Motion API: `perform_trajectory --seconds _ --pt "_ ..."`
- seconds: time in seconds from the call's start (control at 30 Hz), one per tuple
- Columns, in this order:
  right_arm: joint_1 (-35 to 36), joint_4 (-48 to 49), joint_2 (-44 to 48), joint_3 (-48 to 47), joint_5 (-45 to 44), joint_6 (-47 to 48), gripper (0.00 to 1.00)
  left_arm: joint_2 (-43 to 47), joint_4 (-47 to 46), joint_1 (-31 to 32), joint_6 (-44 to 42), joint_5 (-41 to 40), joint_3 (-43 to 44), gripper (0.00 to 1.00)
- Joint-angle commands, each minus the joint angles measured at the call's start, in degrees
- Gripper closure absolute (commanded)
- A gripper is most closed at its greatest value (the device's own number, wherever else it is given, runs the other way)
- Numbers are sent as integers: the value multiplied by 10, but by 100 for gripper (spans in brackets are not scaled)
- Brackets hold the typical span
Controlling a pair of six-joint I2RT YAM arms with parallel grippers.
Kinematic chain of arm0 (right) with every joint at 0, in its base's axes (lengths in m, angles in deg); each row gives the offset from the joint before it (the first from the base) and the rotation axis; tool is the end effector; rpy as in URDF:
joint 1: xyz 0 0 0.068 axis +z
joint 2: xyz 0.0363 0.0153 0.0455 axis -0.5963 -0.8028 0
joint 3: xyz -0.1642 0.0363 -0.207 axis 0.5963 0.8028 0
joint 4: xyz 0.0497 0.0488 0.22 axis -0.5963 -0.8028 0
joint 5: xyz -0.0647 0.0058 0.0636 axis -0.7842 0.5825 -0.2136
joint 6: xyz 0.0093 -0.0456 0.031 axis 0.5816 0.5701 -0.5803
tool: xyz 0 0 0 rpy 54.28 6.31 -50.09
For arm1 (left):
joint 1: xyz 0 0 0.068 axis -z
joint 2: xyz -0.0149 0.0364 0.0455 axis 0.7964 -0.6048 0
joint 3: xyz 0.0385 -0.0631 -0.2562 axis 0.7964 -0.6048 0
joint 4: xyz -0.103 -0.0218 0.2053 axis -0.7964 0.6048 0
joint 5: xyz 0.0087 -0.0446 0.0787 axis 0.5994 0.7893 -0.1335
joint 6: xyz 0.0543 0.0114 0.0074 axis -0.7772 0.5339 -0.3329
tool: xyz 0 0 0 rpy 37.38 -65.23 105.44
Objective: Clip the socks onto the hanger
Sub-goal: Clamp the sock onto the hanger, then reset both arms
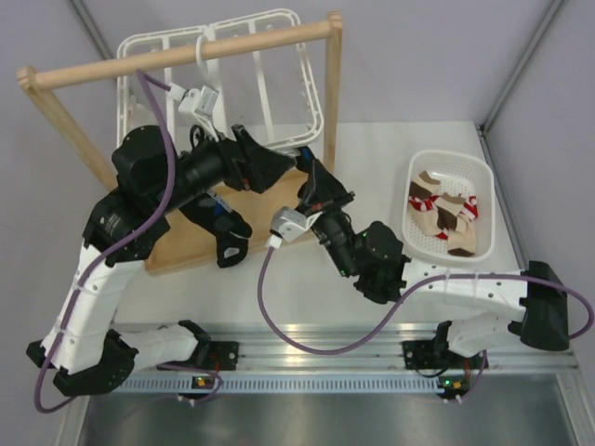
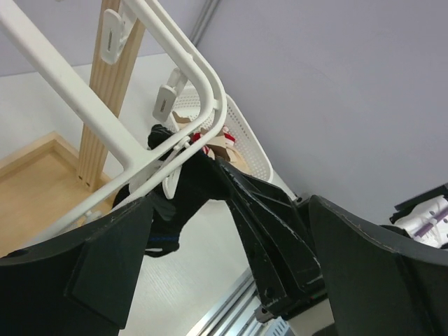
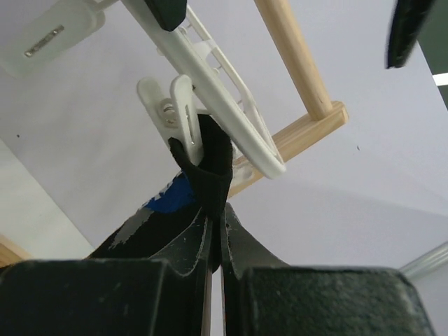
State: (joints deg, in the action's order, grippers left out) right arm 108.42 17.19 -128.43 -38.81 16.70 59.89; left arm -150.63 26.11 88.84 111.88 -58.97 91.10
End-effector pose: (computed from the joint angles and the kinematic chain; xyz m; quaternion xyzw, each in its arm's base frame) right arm 0.1044 0.2437 0.4053 -0.4035 0.3711 -0.2366 0.8022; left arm 0.1297 -0.1039 0.5162 0.1102 0.7185 -0.4300 0.5355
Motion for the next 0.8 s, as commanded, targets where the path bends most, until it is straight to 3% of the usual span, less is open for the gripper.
perform_trajectory --seconds 0.0,0.2,0.57,0.6,0.7,0.77 --pt "-10 -39 -5 -37 -15 -49 100 22 -44 -2 -24 35 -4 1" --pt "-16 -116 -6 -46 -4 -112 99 46 -46 -3 -36 47 -13 1" --pt "-31 -184 -8 -56 7 -162 76 78 -35 -27 -79 -3 -5 2" --pt "-31 -192 -8 -58 7 -167 71 79 -32 -37 -82 -2 -3 1" --pt "-32 -213 -1 -59 5 -183 45 84 -19 -64 -82 -8 5 2" --pt "-32 -238 9 -59 3 -191 38 94 -16 -80 -79 -8 -3 1"
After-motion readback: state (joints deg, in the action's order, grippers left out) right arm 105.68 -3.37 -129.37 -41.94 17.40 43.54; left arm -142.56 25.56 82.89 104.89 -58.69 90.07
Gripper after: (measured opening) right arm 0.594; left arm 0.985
